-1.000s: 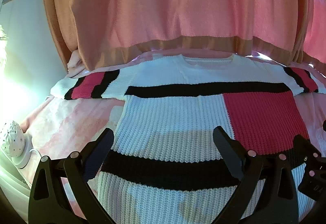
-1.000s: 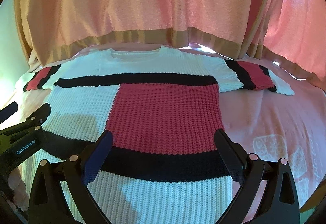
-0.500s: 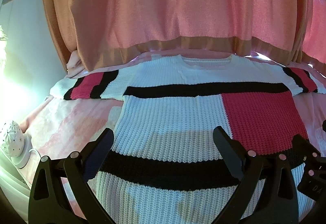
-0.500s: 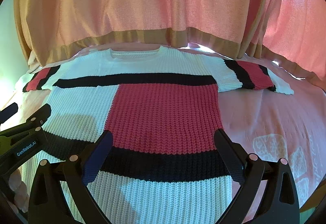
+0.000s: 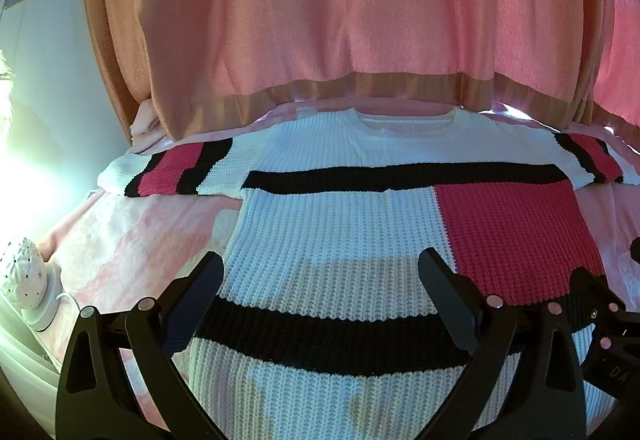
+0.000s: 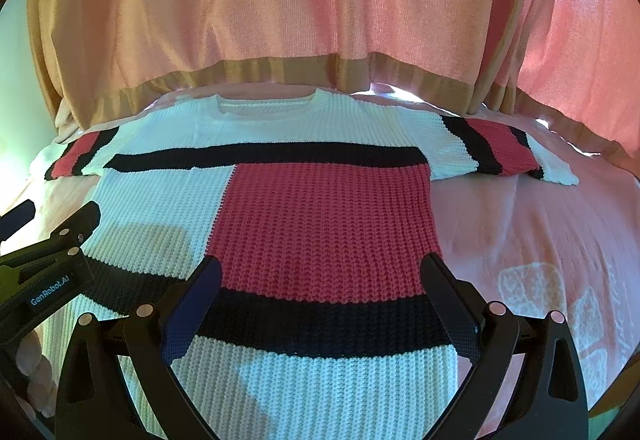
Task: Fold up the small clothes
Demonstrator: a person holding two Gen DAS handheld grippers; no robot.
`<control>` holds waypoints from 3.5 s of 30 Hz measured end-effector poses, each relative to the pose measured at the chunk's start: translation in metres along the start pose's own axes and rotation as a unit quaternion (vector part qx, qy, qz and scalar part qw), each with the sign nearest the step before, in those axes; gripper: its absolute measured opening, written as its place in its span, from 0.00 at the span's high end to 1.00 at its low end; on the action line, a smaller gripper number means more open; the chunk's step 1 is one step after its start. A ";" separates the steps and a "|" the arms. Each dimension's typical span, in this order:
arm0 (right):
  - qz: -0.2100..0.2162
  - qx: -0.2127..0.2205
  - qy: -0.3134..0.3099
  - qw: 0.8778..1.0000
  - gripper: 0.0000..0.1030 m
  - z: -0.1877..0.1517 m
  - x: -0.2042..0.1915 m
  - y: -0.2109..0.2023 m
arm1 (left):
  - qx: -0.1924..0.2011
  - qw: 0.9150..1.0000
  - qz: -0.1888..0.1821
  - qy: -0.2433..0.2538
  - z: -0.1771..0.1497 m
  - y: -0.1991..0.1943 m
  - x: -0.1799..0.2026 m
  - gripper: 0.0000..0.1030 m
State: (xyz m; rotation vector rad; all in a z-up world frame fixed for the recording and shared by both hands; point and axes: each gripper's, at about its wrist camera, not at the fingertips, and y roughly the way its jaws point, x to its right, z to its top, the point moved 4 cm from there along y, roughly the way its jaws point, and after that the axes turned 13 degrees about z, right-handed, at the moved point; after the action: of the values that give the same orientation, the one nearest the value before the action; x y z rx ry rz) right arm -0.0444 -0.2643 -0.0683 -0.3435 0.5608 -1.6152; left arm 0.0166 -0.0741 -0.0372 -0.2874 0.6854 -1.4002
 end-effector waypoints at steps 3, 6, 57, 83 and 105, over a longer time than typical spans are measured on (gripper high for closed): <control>0.000 0.000 0.000 1.000 0.05 0.000 0.001 0.000 | 0.001 1.000 0.001 0.000 0.000 -0.001 0.000 0.07; 0.000 -0.001 0.000 1.000 0.05 0.000 0.001 0.000 | 0.000 1.000 0.001 0.000 0.000 -0.001 0.001 0.07; -0.137 0.063 0.315 0.937 0.88 0.092 0.486 0.079 | -0.030 0.999 0.008 0.029 0.081 0.108 0.016 0.05; 0.205 -0.056 -0.083 0.974 0.80 0.181 -0.100 0.203 | -0.039 0.998 -0.008 -0.048 0.099 0.116 -0.050 0.05; 0.005 -0.085 -0.053 0.995 0.38 0.086 0.132 0.114 | -0.153 0.982 -0.093 -0.064 0.092 0.186 0.056 0.13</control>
State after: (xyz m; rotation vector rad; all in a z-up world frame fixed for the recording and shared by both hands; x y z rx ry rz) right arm 0.0795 -0.4139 -0.0725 -0.5504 0.6190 -1.5340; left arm 0.2217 -0.1145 -0.0860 -0.6935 0.7827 -1.4367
